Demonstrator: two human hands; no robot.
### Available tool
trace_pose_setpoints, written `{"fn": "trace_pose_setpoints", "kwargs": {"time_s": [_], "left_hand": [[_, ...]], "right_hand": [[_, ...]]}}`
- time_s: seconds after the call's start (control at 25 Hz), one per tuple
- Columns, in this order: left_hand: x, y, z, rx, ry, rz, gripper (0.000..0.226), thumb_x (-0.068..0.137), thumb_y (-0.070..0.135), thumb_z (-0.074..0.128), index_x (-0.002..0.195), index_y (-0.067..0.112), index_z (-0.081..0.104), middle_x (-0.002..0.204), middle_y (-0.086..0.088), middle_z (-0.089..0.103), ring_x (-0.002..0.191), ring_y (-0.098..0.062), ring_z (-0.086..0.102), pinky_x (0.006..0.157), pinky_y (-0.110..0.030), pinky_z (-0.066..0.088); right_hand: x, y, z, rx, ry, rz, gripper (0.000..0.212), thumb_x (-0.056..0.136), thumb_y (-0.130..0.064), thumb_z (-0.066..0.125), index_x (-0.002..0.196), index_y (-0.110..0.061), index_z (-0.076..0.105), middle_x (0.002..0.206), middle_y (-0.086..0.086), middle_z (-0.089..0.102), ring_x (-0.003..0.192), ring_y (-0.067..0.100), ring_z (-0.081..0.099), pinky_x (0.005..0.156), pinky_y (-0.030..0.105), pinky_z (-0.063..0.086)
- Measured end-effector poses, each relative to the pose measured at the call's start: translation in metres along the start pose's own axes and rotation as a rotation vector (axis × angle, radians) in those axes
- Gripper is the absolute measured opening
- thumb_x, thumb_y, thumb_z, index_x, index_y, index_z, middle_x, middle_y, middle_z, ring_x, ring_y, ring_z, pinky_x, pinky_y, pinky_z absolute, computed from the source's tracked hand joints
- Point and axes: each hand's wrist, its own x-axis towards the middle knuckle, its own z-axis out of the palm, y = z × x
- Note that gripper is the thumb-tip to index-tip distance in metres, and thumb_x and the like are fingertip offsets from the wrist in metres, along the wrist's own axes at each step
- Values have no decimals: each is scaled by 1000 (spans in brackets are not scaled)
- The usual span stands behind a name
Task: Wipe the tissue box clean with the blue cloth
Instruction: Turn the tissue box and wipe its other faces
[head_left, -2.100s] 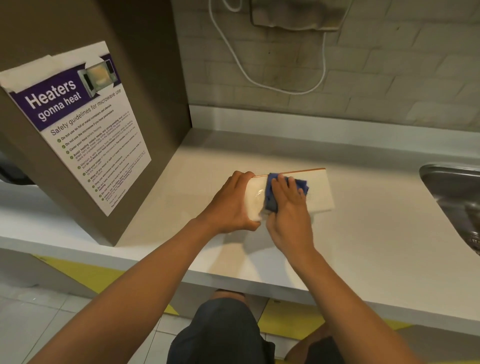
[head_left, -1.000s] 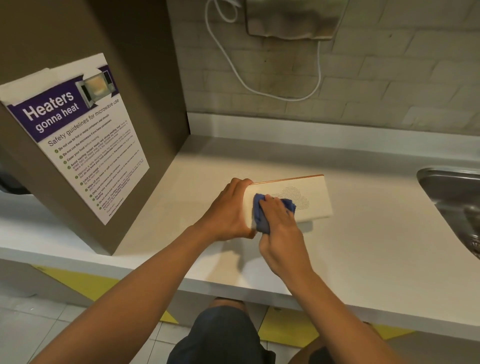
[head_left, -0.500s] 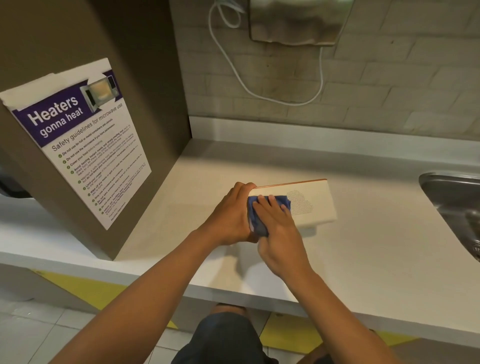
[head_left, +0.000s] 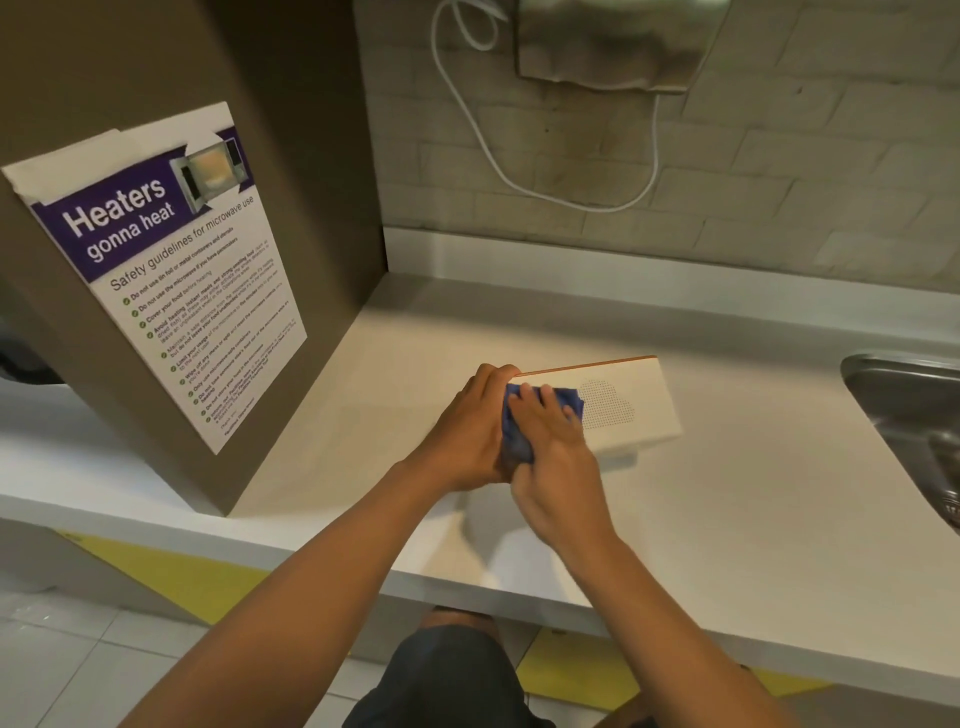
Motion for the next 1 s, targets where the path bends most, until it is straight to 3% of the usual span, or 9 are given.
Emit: {"fn": "trace_pose_setpoints", "kwargs": {"time_s": [0.16,0.28,0.44,0.56,0.6,0.68,0.76,0.88,1.0], "left_hand": [[-3,0,1,11,-5,-31,102,62,43,93,142,30,30,133,7,36,115,-15,50,92,-31,52],[-5,5,0,46,12,-17,104,55,37,93,139,31,31,127,9,37,111,-16,51,84,-30,52],[-6,7,2,73,22,-52,111,51,39,93,141,29,29,127,9,35,112,-15,48,88,-37,53],[-3,7,2,45,7,-79,110,52,46,92,141,30,29,129,9,36,112,-17,49,90,-39,55],[-2,6,2,29,7,-67,106,55,50,90,140,30,30,130,8,38,112,-16,51,91,-39,55],[-1,5,2,12,-6,-37,99,62,52,88,140,30,31,133,6,39,115,-15,51,95,-38,55],[-3,5,2,26,-20,-35,101,65,49,92,142,31,28,136,6,37,117,-12,49,96,-31,53],[-5,8,0,56,7,-21,101,57,41,93,136,33,30,127,8,37,111,-13,50,89,-34,55],[-7,7,3,91,14,-26,106,50,40,92,137,31,30,125,9,35,110,-16,48,87,-40,55]], "right_hand": [[-36,20,-7,-11,-85,-53,62,76,-4,42,136,-14,53,143,0,47,135,3,26,115,21,11],[-39,51,-30,-30,-73,14,62,78,2,48,136,-19,52,145,-5,45,138,14,35,108,24,27],[6,63,-43,-54,119,241,52,81,1,52,132,-11,55,133,8,55,121,34,49,89,36,45],[15,32,-19,-3,70,113,52,73,0,53,124,-9,59,121,7,59,113,32,51,94,43,47],[8,21,-9,6,30,66,55,72,0,54,126,-10,59,126,7,59,119,29,50,101,43,44],[-15,13,3,2,-22,34,59,73,-4,50,131,-14,56,137,4,54,131,22,44,114,31,29],[-38,19,0,-19,-44,-22,61,75,-7,46,135,-18,54,143,-4,48,136,11,35,113,21,17],[-47,44,-22,-8,-46,-19,63,75,-1,48,134,-24,54,140,-13,46,132,6,37,105,20,30],[-14,58,-36,-4,78,153,59,79,4,53,132,-20,54,134,-1,55,124,24,48,90,31,47]]}}
